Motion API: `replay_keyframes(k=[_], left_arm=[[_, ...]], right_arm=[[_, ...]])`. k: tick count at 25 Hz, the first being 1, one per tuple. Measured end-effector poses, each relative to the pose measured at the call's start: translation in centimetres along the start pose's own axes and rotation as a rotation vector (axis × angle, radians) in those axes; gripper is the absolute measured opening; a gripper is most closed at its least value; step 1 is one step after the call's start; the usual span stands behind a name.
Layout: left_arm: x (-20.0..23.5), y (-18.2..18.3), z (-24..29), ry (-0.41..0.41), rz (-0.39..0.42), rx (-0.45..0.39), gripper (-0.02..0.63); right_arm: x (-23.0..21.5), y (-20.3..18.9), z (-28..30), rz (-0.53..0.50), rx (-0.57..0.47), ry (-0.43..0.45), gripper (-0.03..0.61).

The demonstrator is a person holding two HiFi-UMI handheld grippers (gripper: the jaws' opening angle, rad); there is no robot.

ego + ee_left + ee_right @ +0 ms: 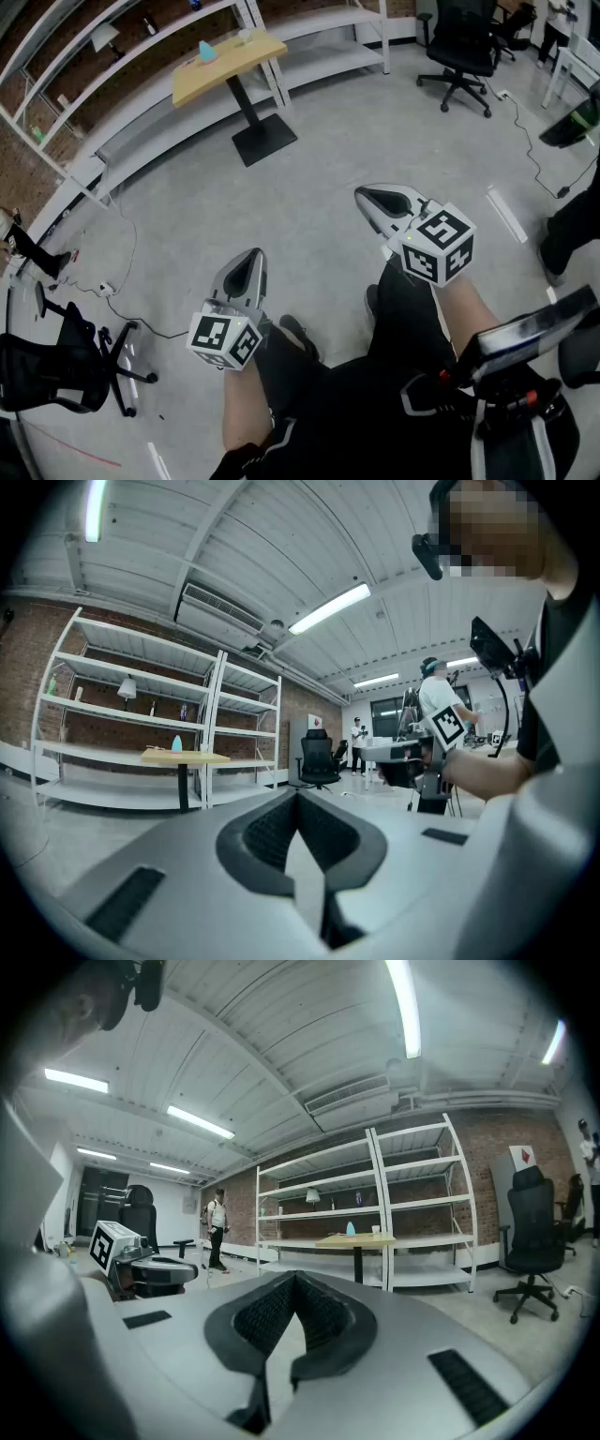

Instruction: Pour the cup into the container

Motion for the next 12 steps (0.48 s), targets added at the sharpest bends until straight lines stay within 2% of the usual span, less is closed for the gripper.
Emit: replay_keyframes(k=[12], left_arm=[[-0.15,0.67,-0.32,-0.002,-0.012,-0.016,-0.008]], right_arm=[[0.16,0.05,-0.36,-0.002,0.004,0.0,0.002]])
Point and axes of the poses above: the fingertips, and each gripper's own axes: z forward along the fingers, x to its left, y out of its top, the point moved 8 cm from there along -z, backward along the fingers, and after that the axes turned 3 degrees about y, right-handed, at the moved point
